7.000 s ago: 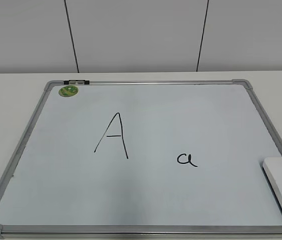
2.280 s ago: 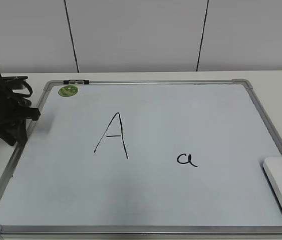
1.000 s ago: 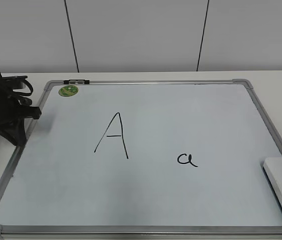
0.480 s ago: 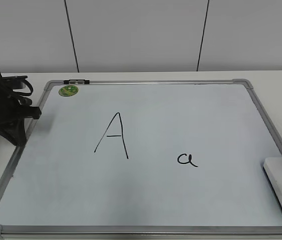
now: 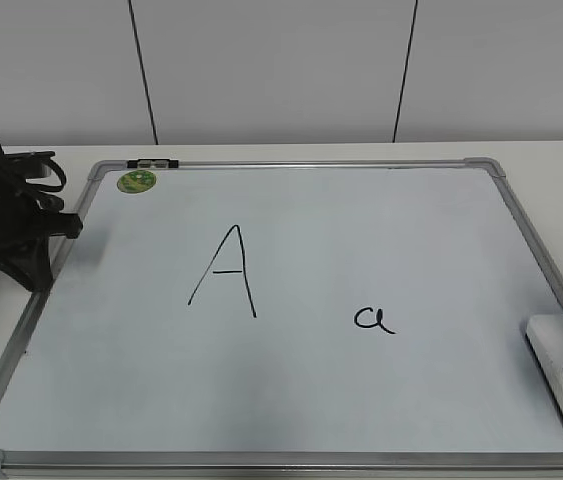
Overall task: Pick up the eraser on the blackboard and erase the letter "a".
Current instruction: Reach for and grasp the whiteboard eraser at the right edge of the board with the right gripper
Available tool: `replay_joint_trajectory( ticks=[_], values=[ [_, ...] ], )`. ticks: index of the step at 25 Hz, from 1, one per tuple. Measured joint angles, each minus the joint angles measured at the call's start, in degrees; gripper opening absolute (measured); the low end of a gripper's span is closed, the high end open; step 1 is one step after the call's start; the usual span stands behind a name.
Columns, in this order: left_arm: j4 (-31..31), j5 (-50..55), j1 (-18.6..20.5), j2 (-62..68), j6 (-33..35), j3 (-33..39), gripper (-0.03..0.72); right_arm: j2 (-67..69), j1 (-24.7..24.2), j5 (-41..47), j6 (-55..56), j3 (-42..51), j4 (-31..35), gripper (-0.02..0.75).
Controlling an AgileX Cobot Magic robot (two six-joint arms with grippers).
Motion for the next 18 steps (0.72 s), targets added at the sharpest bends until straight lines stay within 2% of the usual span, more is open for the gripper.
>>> replay_joint_trajectory(
  ticks=[18],
  values=[
    [0.0, 0.0, 0.0, 0.0, 0.0, 0.0, 0.047, 12.9, 0.0, 2.2, 0.0, -9.7, -1.7, 0.661]
  ],
)
